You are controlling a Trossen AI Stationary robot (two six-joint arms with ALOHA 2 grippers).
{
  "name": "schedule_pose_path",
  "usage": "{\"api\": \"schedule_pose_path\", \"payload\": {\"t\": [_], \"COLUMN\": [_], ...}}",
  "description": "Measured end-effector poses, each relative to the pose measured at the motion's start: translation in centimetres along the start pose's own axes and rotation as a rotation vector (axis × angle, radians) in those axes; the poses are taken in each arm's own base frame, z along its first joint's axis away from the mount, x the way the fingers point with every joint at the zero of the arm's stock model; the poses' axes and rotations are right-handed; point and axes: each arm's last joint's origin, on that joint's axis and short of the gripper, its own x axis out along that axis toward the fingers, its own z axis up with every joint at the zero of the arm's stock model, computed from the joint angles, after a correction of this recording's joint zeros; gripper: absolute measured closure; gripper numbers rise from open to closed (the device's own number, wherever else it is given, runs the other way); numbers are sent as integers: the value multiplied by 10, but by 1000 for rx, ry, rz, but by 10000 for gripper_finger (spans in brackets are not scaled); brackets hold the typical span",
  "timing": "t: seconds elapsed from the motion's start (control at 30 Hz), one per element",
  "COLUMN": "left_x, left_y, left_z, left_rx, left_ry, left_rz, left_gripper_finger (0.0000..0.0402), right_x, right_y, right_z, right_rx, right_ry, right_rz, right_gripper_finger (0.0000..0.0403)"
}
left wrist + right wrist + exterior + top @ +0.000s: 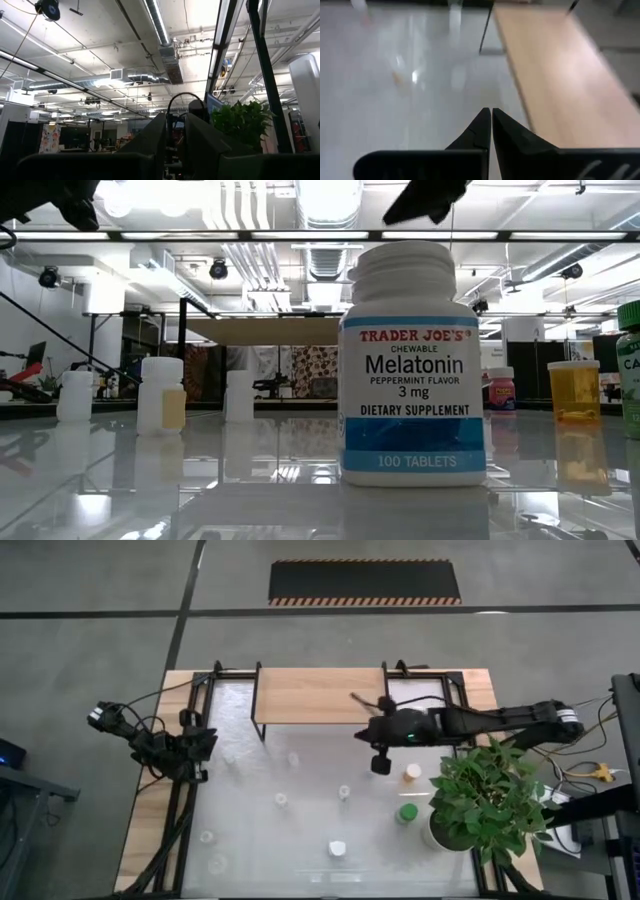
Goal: Pick and place medicine bottles onto shelf by color
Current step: Put the light green pill bottle on the shelf
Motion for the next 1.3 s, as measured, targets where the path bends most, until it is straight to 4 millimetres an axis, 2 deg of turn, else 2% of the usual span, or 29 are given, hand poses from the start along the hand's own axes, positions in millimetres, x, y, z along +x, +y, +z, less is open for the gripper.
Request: {"api": "schedule_pose_path", "payload": {"t": [0.1,0.2,0.33,0.5,0.67,0.8,1.0,1.3], "left_x": [0,0,0,0,0,0,0,0], "left_y": [0,0,0,0,0,0,0,0], "left_z": [0,0,0,0,0,0,0,0], "left_rx": [0,0,0,0,0,0,0,0], "left_ry": [0,0,0,0,1,1,1,1], "left_rz": [0,0,0,0,0,0,-1,-1], "left_gripper_finger": [343,343,343,343,343,343,343,343], "right_x": [9,15,27,32,35,44,59,69], "right_y": [1,1,7,12,19,21,24,27], "right_z": [2,2,-11,-31,-54,-72,-91,-106], "right_rx": [0,21,13,19,-26,-29,-31,-19], "right_ry": [127,228,383,534,603,637,595,542], "right_rz": [5,35,122,158,171,160,164,166], "right_gripper_finger": [380,348,289,221,179,168,173,176]}}
